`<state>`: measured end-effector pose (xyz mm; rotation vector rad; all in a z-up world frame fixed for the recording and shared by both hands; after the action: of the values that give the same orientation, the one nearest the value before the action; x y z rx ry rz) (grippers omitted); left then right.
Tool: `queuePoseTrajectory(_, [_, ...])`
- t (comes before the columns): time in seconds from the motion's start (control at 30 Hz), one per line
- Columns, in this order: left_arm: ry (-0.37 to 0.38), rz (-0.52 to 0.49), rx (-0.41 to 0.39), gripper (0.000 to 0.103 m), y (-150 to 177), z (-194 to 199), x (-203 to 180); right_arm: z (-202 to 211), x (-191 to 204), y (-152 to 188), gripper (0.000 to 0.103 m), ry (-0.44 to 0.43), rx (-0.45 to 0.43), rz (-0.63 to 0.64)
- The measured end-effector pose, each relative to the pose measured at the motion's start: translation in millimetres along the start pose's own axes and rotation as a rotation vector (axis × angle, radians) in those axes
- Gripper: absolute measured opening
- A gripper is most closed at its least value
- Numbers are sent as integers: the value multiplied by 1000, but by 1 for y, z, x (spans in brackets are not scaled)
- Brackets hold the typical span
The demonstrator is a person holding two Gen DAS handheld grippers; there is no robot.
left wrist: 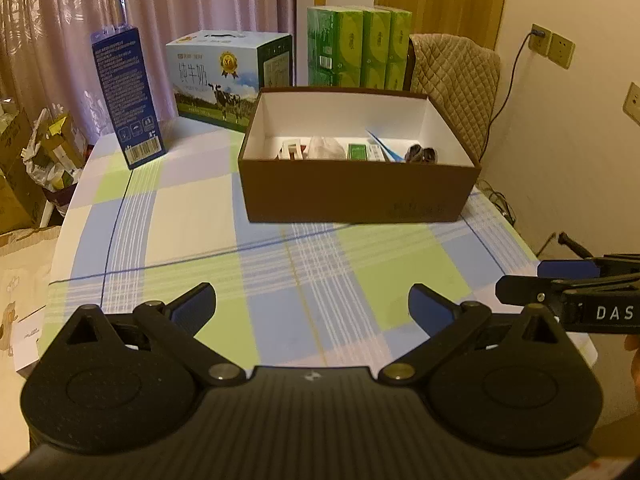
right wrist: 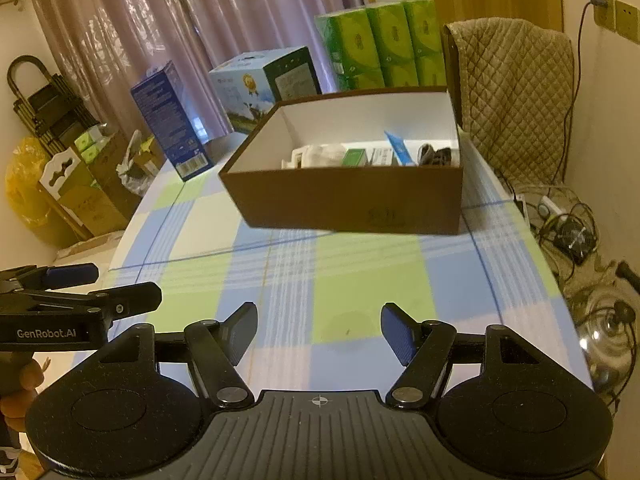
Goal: Organize objects
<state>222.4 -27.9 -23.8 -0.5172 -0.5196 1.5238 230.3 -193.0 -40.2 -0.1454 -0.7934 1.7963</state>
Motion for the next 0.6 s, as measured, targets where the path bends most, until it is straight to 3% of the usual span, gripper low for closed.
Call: queuePoseTrajectory(0.6, [27, -18, 22, 101, 40, 22, 23, 13, 36, 40, 66, 32, 3, -20])
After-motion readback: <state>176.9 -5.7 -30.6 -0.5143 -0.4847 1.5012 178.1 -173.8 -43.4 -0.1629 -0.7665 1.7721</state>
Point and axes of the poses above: each gripper's, at about its wrist camera, not at the fingertips, and z roughly against the way its jaws point, x to its left, y to its underside, the point moved 9 cm from there along -z, roughly the way its jaws point, and after that the axes turned 5 degrees about x, right-handed, at the moved point
